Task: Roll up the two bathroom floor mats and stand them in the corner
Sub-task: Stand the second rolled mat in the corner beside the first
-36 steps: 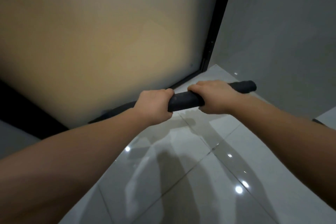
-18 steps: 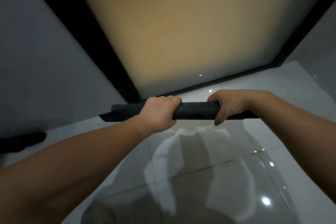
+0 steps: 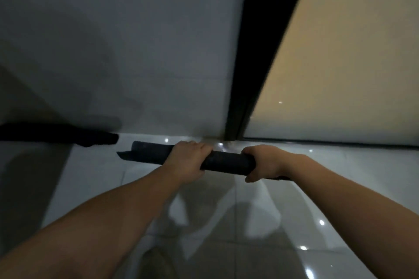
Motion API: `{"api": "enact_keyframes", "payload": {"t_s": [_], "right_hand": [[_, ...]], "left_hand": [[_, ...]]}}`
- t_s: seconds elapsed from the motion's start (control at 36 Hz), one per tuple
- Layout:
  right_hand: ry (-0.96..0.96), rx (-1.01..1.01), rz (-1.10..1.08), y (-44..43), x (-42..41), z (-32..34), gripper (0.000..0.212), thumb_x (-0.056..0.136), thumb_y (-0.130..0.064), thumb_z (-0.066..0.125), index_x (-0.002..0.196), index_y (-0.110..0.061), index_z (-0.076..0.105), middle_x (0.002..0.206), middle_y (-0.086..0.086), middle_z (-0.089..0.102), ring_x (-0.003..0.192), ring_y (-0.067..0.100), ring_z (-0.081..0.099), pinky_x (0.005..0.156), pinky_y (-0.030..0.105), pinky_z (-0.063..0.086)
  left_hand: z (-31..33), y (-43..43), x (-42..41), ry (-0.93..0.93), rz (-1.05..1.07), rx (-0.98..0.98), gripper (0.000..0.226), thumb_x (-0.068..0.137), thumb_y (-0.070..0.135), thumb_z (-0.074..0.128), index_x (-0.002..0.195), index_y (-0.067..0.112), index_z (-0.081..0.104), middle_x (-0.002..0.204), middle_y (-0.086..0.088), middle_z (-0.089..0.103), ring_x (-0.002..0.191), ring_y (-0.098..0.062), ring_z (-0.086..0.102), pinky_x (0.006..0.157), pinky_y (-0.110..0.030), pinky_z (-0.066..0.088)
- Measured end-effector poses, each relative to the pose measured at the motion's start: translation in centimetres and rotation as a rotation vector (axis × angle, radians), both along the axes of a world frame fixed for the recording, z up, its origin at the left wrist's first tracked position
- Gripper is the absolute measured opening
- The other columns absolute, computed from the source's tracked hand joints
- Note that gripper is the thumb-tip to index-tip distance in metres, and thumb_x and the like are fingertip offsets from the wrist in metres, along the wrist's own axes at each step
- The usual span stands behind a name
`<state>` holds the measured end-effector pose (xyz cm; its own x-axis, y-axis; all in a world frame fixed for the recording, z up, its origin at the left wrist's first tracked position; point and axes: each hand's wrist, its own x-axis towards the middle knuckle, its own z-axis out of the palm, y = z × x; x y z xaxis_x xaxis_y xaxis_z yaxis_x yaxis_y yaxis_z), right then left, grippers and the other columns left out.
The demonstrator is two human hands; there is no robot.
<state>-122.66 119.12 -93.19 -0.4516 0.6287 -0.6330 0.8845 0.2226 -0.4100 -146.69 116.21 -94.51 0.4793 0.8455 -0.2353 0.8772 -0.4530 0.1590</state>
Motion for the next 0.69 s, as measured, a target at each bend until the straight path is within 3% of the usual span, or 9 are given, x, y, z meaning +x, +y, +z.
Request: {"api": "enact_keyframes", "payload": {"t_s": [0.11,0.25,0.31,0.39,0.47,0.56,0.64,0.69], "right_hand": [[0.111,-0.063,0.094,2.0,-3.9,-4.2,0.053,0.060,-0.033,0.078,0.106,-0.032,0.053,0.098,-0.005,0.061,0.089,0.017,0.058,0.078,0.032,0.046],[0.249,-0.070,0.141,2.1,-7.9,-8.5,0.048,0.060,-0.030,0.075,0.103,-0.036,0.054,0.093,-0.008,0.062,0.083,0.013,0.059,0.069,0.027,0.043],[0.290,-0.073,0.130,1.8,-9.8,-9.0,0.046,0.058,-0.030,0.074,0.099,-0.038,0.055,0.092,-0.008,0.064,0.083,0.014,0.060,0.072,0.030,0.048],[0.313,-0.067,0.123,1.7,-12.8,-8.8,0.044,0.056,-0.029,0.074,0.095,-0.040,0.056,0.087,-0.010,0.064,0.080,0.013,0.061,0.070,0.028,0.048],[0.330,-0.110,0.099,1.4,-16.0,-7.4,0.039,0.060,-0.028,0.074,0.094,-0.037,0.057,0.081,-0.012,0.063,0.078,0.012,0.062,0.065,0.027,0.048],[0.327,-0.131,0.057,1.0,-19.2,-5.2,0.040,0.061,-0.028,0.074,0.097,-0.032,0.057,0.084,-0.006,0.064,0.075,0.012,0.062,0.063,0.027,0.049],[0.339,-0.165,0.017,0.5,-22.7,-2.7,0.041,0.061,-0.028,0.073,0.099,-0.028,0.056,0.081,-0.006,0.064,0.069,0.009,0.062,0.055,0.024,0.047],[0.377,-0.196,0.007,0.1,-25.2,-1.6,0.041,0.062,-0.026,0.073,0.099,-0.026,0.056,0.084,-0.002,0.065,0.071,0.012,0.063,0.060,0.028,0.050]], "left_hand": [[-2.7,0.5,-4.3,0.139,0.062,0.039,0.037,0.074,0.034,0.060,0.109,0.025,0.050,0.103,0.003,0.062,0.090,-0.021,0.058,0.079,-0.036,0.042],[-5.1,-1.6,-8.5,0.140,0.206,0.029,0.035,0.070,0.035,0.062,0.103,0.028,0.053,0.095,0.005,0.062,0.088,-0.020,0.057,0.085,-0.036,0.038],[-5.2,-2.9,-9.7,0.151,0.310,0.073,0.035,0.068,0.028,0.061,0.101,0.025,0.054,0.099,0.001,0.061,0.097,-0.024,0.054,0.098,-0.042,0.027],[-4.4,-4.7,-11.5,0.148,0.550,0.184,0.052,0.067,0.016,0.063,0.117,0.019,0.051,0.127,-0.009,0.049,0.123,-0.029,0.037,0.110,-0.050,0.005],[-2.6,-6.4,-12.5,-0.025,0.808,0.248,0.067,0.063,0.010,0.062,0.127,0.012,0.046,0.136,-0.014,0.042,0.128,-0.031,0.031,0.113,-0.046,0.009],[-0.8,-7.9,-13.8,-0.232,1.117,0.285,0.055,0.074,0.016,0.057,0.127,0.010,0.044,0.130,-0.012,0.046,0.121,-0.028,0.039,0.106,-0.039,0.029],[1.3,-8.1,-15.3,-0.528,1.563,0.113,0.049,0.089,0.033,0.050,0.131,0.010,0.039,0.127,-0.012,0.052,0.113,-0.030,0.049,0.096,-0.035,0.040],[2.0,-7.6,-16.7,-0.708,1.746,-0.006,0.057,0.092,0.042,0.044,0.137,0.009,0.031,0.125,-0.011,0.054,0.114,-0.032,0.051,0.092,-0.030,0.039]]}}
